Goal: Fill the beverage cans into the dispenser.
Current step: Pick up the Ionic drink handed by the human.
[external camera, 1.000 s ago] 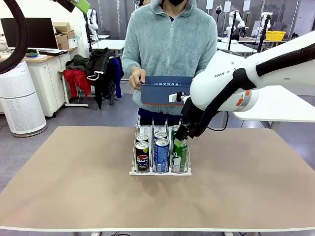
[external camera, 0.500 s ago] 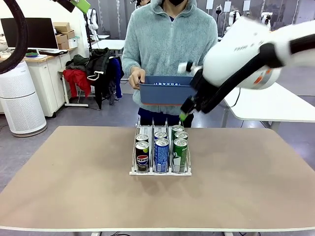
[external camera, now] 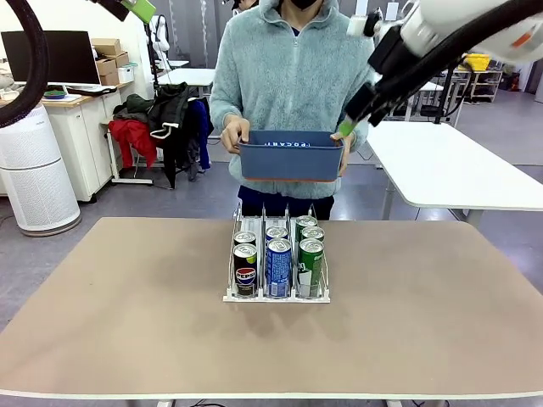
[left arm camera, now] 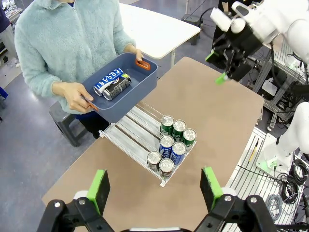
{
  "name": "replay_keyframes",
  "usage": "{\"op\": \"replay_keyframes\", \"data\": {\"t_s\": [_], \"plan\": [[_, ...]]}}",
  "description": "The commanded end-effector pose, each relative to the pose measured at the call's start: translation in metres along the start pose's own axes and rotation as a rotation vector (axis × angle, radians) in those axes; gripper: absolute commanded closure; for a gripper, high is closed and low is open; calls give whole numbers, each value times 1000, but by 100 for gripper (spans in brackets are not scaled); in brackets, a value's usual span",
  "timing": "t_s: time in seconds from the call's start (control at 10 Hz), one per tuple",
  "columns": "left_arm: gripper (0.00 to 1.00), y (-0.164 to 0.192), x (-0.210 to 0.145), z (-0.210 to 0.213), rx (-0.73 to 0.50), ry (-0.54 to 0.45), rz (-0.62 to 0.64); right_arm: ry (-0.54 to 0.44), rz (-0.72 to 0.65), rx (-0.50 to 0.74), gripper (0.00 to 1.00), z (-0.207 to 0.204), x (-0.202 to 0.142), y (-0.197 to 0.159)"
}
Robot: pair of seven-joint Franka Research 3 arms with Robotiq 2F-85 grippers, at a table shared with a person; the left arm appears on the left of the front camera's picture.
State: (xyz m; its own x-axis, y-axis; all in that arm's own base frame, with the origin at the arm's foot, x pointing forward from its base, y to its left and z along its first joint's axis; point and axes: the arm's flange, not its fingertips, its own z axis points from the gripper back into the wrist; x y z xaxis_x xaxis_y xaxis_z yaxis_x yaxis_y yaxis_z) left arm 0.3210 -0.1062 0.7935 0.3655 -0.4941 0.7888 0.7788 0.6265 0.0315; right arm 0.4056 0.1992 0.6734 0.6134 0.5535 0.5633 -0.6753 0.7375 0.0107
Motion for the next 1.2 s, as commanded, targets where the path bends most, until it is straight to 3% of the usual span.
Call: {"op": "replay_keyframes", "data": {"t_s": [0.0,0.5,0.6,0.7,1.0,1.1], "plan": [[0,0,-1,-1,-1,1,2,-11,-22,-35,0,35,6,-6],[0,0,-1,-1,-1,1,2,-73,-97,23,0,118,19,-19],[0,0,-1,-1,-1,1,2,-42,-112,38,0,120,23,-25],[0,0,-1,-1,-1,1,2,-86,-58,-6,0,116,15,-16],[0,0,-1,-1,-1,1,2,-71,-66,5,0,122,19,-17],[0,0,-1,-1,-1,1,2,-69,-8,109,0,116,10,-26]]}}
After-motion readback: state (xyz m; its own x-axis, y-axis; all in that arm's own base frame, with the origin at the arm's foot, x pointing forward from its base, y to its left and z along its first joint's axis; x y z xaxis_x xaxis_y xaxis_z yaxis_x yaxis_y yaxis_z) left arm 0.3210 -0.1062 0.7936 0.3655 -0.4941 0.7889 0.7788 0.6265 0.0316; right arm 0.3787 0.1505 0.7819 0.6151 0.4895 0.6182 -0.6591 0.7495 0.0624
